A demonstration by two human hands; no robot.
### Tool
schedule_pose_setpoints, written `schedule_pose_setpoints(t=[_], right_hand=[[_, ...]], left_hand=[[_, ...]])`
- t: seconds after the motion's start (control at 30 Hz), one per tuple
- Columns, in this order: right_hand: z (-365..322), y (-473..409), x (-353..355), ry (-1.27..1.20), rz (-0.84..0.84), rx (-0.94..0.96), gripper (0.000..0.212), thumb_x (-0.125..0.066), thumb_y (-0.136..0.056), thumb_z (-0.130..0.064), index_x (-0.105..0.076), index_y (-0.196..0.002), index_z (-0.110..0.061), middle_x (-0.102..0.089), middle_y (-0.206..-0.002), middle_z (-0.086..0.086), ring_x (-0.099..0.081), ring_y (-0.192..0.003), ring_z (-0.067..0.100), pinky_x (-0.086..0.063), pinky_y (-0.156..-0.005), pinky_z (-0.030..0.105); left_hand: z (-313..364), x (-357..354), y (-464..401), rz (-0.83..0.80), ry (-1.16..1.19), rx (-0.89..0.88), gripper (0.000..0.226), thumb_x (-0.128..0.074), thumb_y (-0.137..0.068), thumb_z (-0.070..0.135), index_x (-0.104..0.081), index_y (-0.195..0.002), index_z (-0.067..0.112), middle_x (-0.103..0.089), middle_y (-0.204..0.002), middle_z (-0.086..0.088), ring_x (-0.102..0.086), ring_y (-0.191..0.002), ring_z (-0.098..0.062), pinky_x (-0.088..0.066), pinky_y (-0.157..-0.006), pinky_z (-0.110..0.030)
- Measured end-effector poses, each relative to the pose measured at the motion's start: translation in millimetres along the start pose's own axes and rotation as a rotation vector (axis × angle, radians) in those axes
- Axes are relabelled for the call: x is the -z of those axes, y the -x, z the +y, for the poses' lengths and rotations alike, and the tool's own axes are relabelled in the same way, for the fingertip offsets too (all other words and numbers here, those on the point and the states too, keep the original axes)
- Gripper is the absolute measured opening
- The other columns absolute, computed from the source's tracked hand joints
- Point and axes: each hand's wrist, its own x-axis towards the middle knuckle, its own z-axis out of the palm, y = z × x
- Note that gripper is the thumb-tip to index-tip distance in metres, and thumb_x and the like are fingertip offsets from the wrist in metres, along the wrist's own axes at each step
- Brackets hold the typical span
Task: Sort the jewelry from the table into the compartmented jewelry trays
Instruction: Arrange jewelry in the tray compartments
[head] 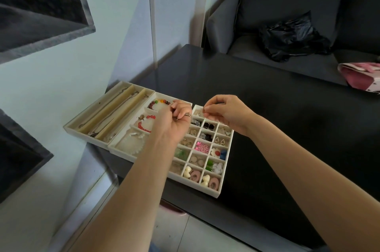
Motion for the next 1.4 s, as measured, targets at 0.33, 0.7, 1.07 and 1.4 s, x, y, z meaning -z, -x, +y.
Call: schedule_pose_setpoints(t=[0.33, 0.7, 1.07, 1.4], right_hand=[[15, -43, 5, 0.493, 0.15, 0.087, 0.007, -0.064, -0.086, -0.005, -0.065, -0.087, -0.011, -0.069, -0.089, 0.005, -0.067, -0.083, 0.01, -0.054, -0.078, 0.025], [22, -81, -4, 0.998, 0.11, 0.122, 0.01, -0.059, -0.09, -0.012, -0.067, -0.088, -0.019, -0.065, -0.099, 0.002, -0.063, -0.088, 0.019, -0.054, -0.073, 0.033], [25, -95, -8, 1.031, 0.088, 0.015, 0.011, -0.063, -0.088, -0.008, -0.072, -0.09, -0.013, -0.067, -0.098, 0.005, -0.064, -0.086, 0.02, -0.056, -0.078, 0.036], [32, -96, -16, 1.171, 0.206, 0.063, 0.013, -0.06, -0.089, -0.007, -0.067, -0.099, -0.012, -0.064, -0.097, 0.005, -0.063, -0.081, 0.02, -0.056, -0.071, 0.034]], left_hand=[[10, -7, 2, -0.019, 0.047, -0.042, 0.035, -0.028, -0.097, 0.007, -0.04, -0.065, 0.012, -0.037, -0.048, 0.001, -0.03, -0.03, -0.008, -0.026, -0.029, -0.016], [8, -9, -5, 0.026, -0.013, -0.04, 0.037, -0.025, -0.097, 0.003, -0.041, -0.064, 0.012, -0.037, -0.049, 0.002, -0.029, -0.032, -0.006, -0.025, -0.031, -0.013], [8, -12, -4, 0.049, -0.07, -0.073, 0.035, -0.026, -0.098, 0.005, -0.04, -0.067, 0.012, -0.038, -0.05, 0.002, -0.03, -0.034, -0.005, -0.026, -0.032, -0.012], [6, -13, -4, 0.065, -0.07, -0.061, 0.033, -0.027, -0.098, 0.006, -0.041, -0.067, 0.012, -0.039, -0.05, 0.001, -0.03, -0.033, -0.005, -0.025, -0.033, -0.011]])
